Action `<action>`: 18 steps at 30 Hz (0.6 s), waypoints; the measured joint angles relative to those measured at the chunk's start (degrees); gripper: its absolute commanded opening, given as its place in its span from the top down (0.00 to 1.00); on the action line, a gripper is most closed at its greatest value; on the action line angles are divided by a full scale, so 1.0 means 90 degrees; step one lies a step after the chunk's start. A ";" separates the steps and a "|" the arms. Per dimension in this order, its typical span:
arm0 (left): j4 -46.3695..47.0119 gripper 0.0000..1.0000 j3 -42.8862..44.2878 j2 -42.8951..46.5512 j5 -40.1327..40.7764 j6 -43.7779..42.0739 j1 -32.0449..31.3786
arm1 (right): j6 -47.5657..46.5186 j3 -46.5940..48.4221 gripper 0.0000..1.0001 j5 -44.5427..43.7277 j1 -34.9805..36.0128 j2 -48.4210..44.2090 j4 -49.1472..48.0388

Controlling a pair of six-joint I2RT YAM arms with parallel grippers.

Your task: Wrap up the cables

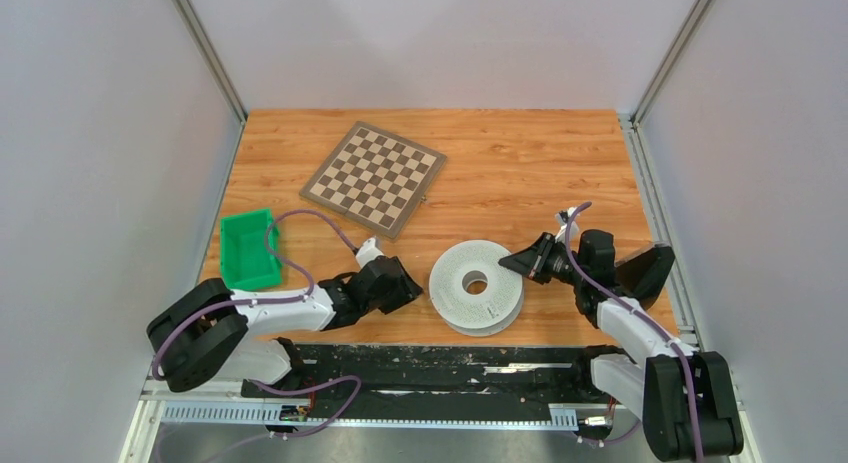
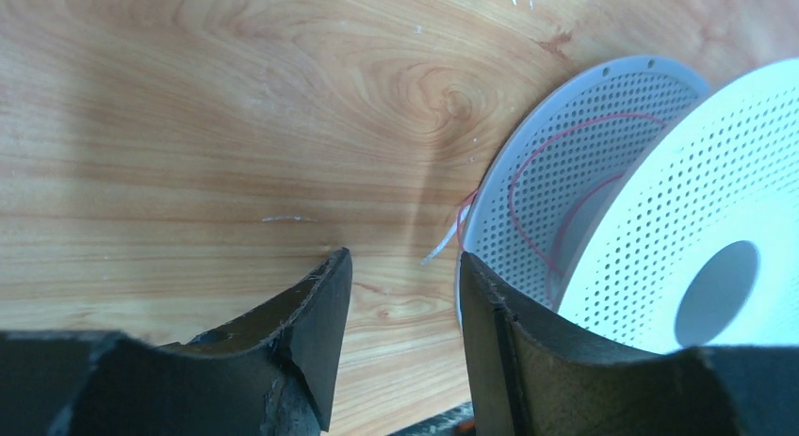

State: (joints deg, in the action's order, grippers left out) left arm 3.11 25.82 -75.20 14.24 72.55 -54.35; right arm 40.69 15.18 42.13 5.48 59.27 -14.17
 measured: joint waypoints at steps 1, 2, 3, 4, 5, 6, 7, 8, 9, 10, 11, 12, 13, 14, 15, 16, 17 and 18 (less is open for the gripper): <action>0.0073 0.44 -0.0080 0.0056 -0.0090 0.0194 0.0068 | -0.0012 -0.0005 1.00 -0.0002 0.0000 -0.0017 0.0005; 0.0165 0.43 -0.0175 0.0117 -0.0187 0.0379 0.0134 | -0.0019 -0.0007 1.00 -0.0002 0.0000 -0.0027 0.0010; 0.0291 0.43 -0.0291 0.0182 -0.0274 0.0595 0.0197 | -0.0027 -0.0015 1.00 -0.0007 0.0000 -0.0034 0.0010; 0.0430 0.43 -0.0427 0.0257 -0.0362 0.0821 0.0265 | -0.0029 -0.0015 1.00 -0.0007 0.0000 -0.0039 0.0019; 0.0539 0.43 -0.0527 0.0311 -0.0418 0.1008 0.0301 | -0.0029 -0.0017 1.00 -0.0007 0.0000 -0.0046 0.0019; 0.0636 0.43 -0.0617 0.0350 -0.0483 0.1214 0.0335 | -0.0029 -0.0017 1.00 -0.0010 0.0000 -0.0051 0.0019; 0.0721 0.42 -0.0682 0.0369 -0.0561 0.1409 0.0364 | -0.0032 -0.0017 1.00 -0.0010 0.0000 -0.0053 0.0019; 0.0767 0.42 -0.0709 0.0369 -0.0627 0.1566 0.0372 | -0.0032 -0.0017 1.00 -0.0010 0.0000 -0.0053 0.0022; 0.0782 0.43 -0.0714 0.0359 -0.0702 0.1717 0.0396 | -0.0032 -0.0017 1.00 -0.0012 0.0000 -0.0053 0.0022; 0.0816 0.43 -0.0714 0.0333 -0.0775 0.1863 0.0398 | -0.0032 -0.0017 1.00 -0.0012 0.0000 -0.0053 0.0019; 0.0886 0.44 -0.0714 0.0289 -0.0867 0.1987 0.0403 | -0.0032 -0.0017 1.00 -0.0012 0.0000 -0.0053 0.0019; 0.1005 0.45 -0.0714 0.0192 -0.0967 0.2157 0.0418 | -0.0032 -0.0017 1.00 -0.0012 0.0000 -0.0053 0.0019; 0.1139 0.46 -0.0716 0.0083 -0.1069 0.2288 0.0423 | -0.0032 -0.0017 1.00 -0.0012 0.0000 -0.0053 0.0019; 0.1292 0.46 -0.0719 -0.0058 -0.1163 0.2424 0.0425 | -0.0032 -0.0017 1.00 -0.0012 0.0000 -0.0053 0.0019; 0.1460 0.46 -0.0724 -0.0204 -0.1270 0.2548 0.0430 | -0.0032 -0.0017 1.00 -0.0012 0.0000 -0.0053 0.0019; 0.1654 0.47 -0.0731 -0.0347 -0.1382 0.2669 0.0435 | -0.0032 -0.0017 1.00 -0.0012 0.0000 -0.0053 0.0019; 0.1855 0.47 -0.0731 -0.0495 -0.1481 0.2783 0.0437 | -0.0032 -0.0017 1.00 -0.0012 0.0000 -0.0053 0.0019; 0.2050 0.48 -0.0731 -0.0631 -0.1574 0.2883 0.0437 | -0.0032 -0.0017 1.00 -0.0010 0.0000 -0.0053 0.0019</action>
State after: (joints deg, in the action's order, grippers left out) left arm 21.56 19.25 -80.88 0.08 98.50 -50.41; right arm 40.40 15.03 42.04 5.48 58.78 -14.00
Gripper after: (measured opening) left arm 0.533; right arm 0.013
